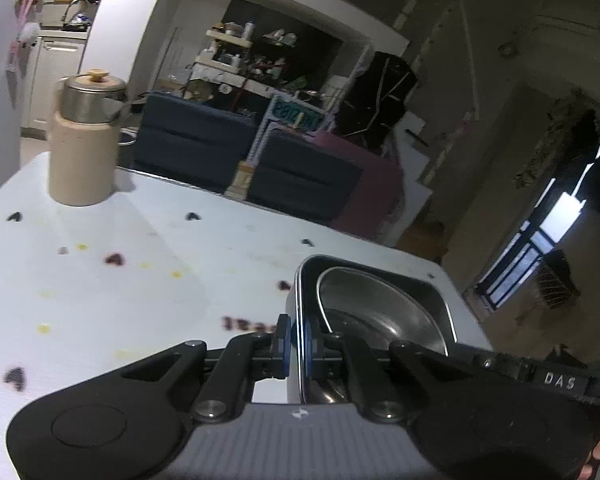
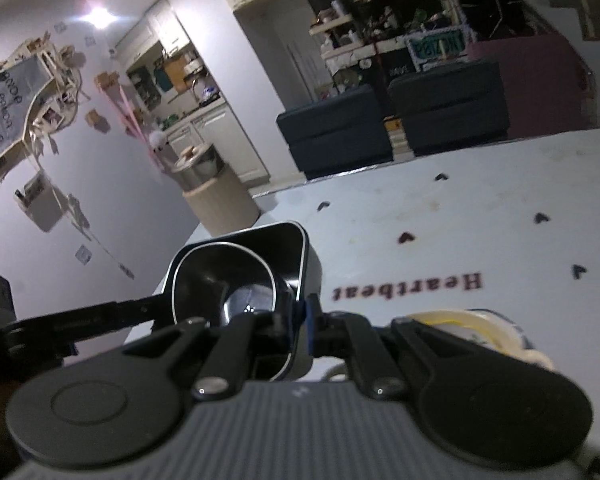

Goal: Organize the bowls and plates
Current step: 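Lift the square tray with both tools and carry it over the cream plate stack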

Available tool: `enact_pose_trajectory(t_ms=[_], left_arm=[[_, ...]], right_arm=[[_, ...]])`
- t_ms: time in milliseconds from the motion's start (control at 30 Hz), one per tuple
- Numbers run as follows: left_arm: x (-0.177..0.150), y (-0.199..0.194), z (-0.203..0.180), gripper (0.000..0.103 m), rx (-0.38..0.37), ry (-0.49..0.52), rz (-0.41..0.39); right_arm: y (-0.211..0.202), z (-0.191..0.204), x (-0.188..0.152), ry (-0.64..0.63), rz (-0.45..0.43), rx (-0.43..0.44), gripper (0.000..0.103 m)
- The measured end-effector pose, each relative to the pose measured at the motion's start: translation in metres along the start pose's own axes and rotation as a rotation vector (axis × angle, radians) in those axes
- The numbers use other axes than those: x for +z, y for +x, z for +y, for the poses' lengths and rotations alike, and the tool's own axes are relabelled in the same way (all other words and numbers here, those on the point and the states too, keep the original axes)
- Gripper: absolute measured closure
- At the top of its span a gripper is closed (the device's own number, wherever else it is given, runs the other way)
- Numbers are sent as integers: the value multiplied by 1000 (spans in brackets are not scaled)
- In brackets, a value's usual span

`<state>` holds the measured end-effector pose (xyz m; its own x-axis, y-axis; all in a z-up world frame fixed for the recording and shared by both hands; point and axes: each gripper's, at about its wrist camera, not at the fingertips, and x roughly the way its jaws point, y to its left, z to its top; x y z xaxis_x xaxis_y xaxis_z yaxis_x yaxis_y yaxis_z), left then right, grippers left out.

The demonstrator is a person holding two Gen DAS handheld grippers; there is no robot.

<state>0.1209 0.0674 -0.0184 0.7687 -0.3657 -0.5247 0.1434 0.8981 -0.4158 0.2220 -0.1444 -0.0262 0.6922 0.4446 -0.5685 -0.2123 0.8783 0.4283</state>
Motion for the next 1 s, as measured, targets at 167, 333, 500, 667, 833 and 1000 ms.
enact_pose_trajectory(t_ms=[167, 333, 500, 667, 833, 1000], left_arm=[[-12, 8, -29, 96, -44, 12, 4], [-30, 19, -46, 95, -83, -9, 17], [-49, 37, -50, 97, -94, -48, 43], [-61, 58, -42, 97, -86, -115, 80], [-63, 69, -38, 97, -75, -132, 88], [-64, 81, -37, 97, -72, -122, 114]], right_arm=[[-26, -21, -8, 26, -25, -24, 95], [-48, -43, -19, 68, -57, -38, 95], [-55, -54, -29, 119, -81, -59, 95], [-42, -61, -37, 164, -82, -86, 96], [-28, -65, -42, 184, -50, -123, 97], [-20, -78, -46, 240, -29, -155, 97]])
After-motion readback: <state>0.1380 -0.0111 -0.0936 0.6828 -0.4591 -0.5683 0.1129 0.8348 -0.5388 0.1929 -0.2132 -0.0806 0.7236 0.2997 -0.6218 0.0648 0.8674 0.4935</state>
